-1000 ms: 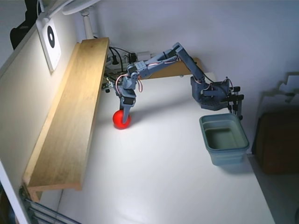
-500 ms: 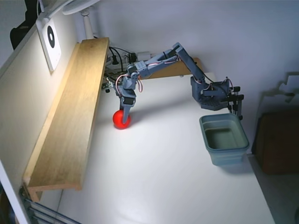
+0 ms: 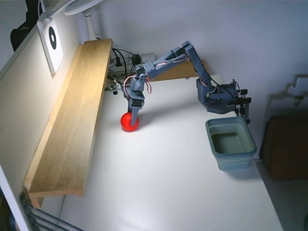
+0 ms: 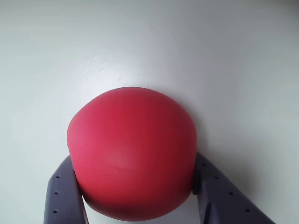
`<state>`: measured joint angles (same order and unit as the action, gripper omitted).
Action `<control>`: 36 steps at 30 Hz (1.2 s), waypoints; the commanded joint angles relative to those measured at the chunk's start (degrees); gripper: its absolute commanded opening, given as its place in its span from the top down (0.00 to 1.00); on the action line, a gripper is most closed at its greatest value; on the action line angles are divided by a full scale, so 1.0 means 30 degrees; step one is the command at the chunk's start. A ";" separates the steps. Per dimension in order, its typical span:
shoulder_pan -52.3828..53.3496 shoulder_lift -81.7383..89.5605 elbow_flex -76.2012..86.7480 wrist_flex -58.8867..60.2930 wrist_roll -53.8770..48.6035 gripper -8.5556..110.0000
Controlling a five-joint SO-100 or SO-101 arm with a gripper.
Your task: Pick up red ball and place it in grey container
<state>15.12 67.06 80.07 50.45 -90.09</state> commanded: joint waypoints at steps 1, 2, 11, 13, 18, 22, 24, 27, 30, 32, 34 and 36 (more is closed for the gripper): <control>0.0234 0.2203 0.1294 -0.0243 0.0029 0.73; 0.0234 0.2432 0.1587 -0.0308 0.0029 0.73; 0.0234 0.5167 0.4891 -0.0876 0.0029 0.73; 0.0234 0.5714 0.5504 -0.0942 0.0029 0.73; 0.0234 0.7210 0.7096 -0.1039 0.0029 0.73; 0.0234 0.7705 0.7594 -0.1042 0.0029 0.73; 0.0234 0.7705 0.7594 -0.1042 0.0029 0.73; 0.0234 0.7705 0.7594 -0.1042 0.0029 0.73; 0.0234 0.7705 0.7594 -0.1042 0.0029 0.73; 0.0234 0.7705 0.7594 -0.1042 0.0029 0.73; 0.0234 0.7705 0.7594 -0.1042 0.0029 0.73; 0.0234 0.7705 0.7594 -0.1042 0.0029 0.73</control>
<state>15.21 87.01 102.57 47.55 -90.09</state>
